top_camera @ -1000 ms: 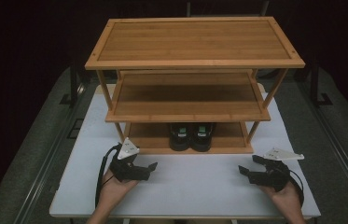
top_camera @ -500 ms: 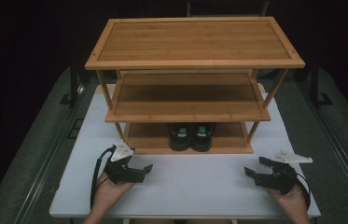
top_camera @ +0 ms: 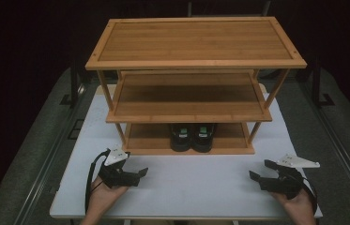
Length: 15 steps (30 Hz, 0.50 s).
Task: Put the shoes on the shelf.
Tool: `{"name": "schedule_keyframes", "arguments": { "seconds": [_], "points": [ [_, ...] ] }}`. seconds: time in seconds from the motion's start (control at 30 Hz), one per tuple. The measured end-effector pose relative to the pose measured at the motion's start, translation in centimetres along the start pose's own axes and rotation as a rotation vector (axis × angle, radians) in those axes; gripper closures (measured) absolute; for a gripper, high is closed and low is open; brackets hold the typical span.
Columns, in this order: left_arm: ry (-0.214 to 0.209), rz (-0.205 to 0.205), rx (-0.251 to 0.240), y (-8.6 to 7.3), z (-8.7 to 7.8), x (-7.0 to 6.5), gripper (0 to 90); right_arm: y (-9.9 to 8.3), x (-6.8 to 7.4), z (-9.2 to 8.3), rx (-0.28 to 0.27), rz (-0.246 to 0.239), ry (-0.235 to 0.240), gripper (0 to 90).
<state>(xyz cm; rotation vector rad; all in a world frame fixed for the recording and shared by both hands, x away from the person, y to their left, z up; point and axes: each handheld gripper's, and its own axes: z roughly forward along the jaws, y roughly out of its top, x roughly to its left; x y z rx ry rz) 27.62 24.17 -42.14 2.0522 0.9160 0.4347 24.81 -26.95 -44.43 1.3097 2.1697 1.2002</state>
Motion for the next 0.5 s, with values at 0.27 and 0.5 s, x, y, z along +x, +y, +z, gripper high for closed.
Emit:
{"name": "schedule_keyframes", "arguments": {
  "seconds": [0.27,0.5],
  "points": [
    [-0.010,-0.020,0.003,-1.2,-0.4,0.2,9.7,-1.0,0.3,-0.6,0.001,0.003,0.004,20.5],
    [-0.018,-0.051,-0.015,-2.2,-1.0,0.4,9.6,-1.6,0.7,-1.0,-0.033,0.002,-0.012,18.9]
  ]
}}
